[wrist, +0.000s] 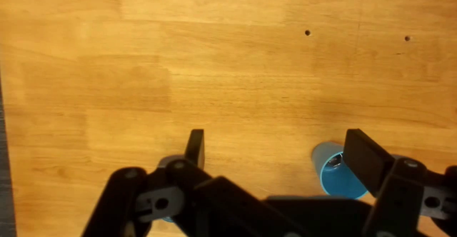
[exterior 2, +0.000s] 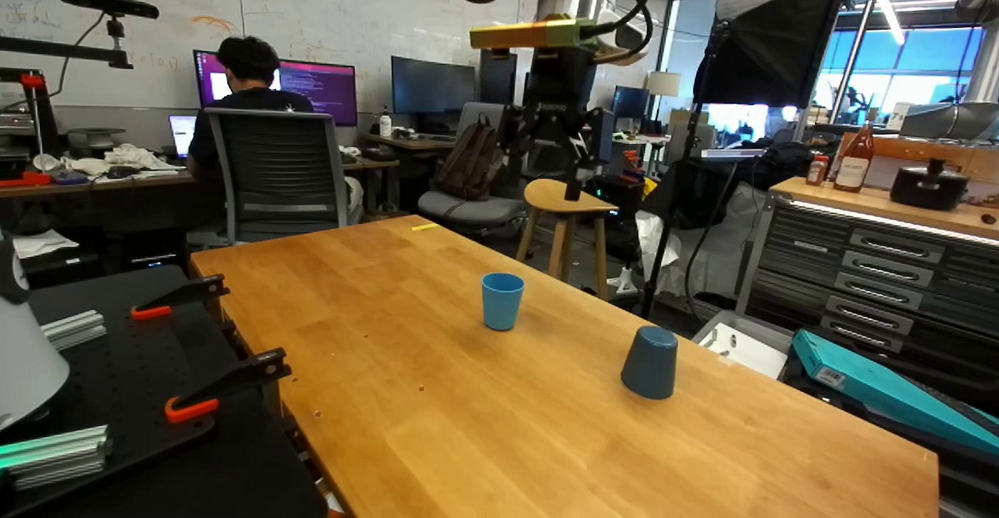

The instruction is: Put the metal thing in the blue cup

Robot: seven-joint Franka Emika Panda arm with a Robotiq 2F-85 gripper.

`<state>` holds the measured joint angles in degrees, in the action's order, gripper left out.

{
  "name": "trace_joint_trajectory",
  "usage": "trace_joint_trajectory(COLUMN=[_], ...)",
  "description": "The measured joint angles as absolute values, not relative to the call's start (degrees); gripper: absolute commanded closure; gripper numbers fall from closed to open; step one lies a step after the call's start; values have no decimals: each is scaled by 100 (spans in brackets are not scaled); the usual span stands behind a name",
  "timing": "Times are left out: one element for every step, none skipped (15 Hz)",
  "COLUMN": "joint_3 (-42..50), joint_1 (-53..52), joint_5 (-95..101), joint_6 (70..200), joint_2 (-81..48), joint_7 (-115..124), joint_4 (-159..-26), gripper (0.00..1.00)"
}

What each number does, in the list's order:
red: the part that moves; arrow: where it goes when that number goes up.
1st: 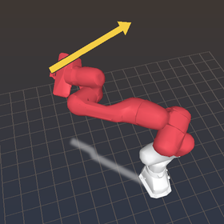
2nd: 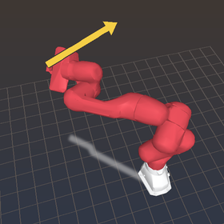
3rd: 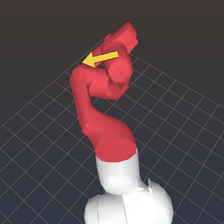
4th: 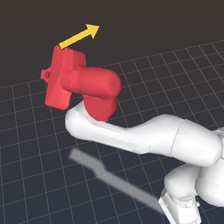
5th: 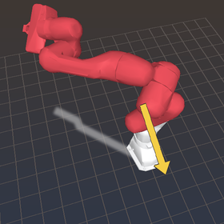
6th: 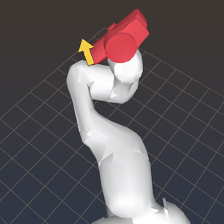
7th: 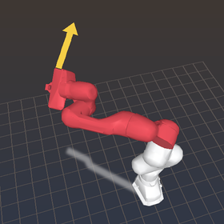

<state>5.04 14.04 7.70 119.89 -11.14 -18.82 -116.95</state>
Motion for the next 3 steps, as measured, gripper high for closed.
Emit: trace_joint_trajectory(joint_3=[517, 520, 521], joint_1=[1378, 1364, 1355], joint_5=[881, 917, 943], joint_6=[11974, 11968, 11966], joint_2=[-1076, -1053, -1046], joint_7=[-1865, -1860, -1857], joint_4=[-11682, -11681, -11681], gripper=[0, 0, 0])
